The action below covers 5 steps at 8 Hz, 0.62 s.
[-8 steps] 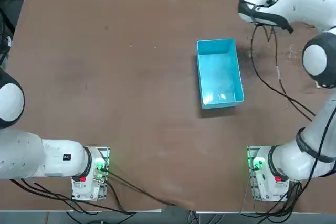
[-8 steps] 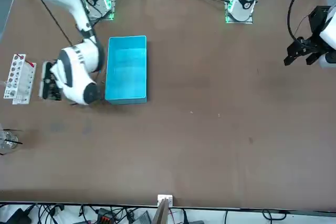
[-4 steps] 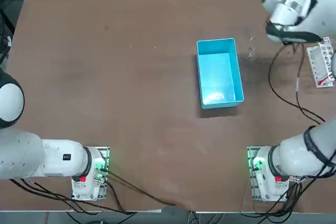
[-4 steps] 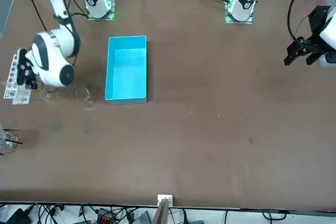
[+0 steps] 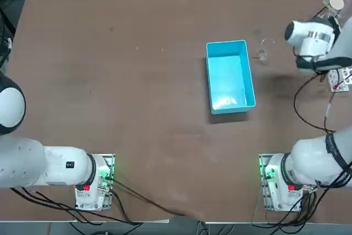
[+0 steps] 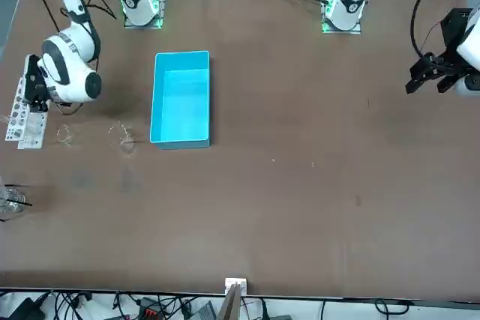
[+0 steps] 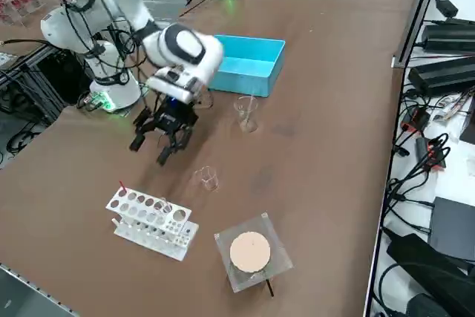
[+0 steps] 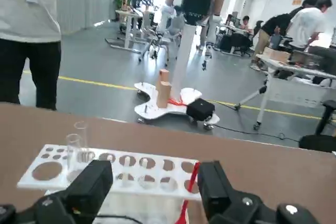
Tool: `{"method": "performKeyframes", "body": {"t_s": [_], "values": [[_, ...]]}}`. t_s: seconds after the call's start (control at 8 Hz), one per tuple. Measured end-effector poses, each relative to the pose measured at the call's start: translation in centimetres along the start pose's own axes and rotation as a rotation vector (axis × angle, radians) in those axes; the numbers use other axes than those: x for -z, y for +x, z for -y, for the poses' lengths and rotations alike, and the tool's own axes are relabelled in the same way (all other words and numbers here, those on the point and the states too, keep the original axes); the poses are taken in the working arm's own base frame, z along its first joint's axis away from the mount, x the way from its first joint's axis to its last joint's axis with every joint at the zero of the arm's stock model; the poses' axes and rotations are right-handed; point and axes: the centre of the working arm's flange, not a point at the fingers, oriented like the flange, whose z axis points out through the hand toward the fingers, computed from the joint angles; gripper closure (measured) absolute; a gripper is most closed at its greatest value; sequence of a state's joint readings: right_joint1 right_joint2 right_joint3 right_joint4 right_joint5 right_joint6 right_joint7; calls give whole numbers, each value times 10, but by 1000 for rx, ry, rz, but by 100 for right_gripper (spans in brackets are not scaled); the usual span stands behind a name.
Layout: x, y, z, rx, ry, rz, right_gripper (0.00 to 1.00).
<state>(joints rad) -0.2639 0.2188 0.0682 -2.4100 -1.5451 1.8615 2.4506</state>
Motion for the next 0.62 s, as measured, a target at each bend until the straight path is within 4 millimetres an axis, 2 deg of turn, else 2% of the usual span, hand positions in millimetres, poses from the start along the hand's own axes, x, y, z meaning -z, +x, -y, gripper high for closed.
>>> {"method": "performKeyframes", "body": {"t_s": [0.25, 0.62], "values": [[-26, -17, -20, -20, 34, -31, 1], [-47, -42, -43, 9, 71, -64, 1]]}}
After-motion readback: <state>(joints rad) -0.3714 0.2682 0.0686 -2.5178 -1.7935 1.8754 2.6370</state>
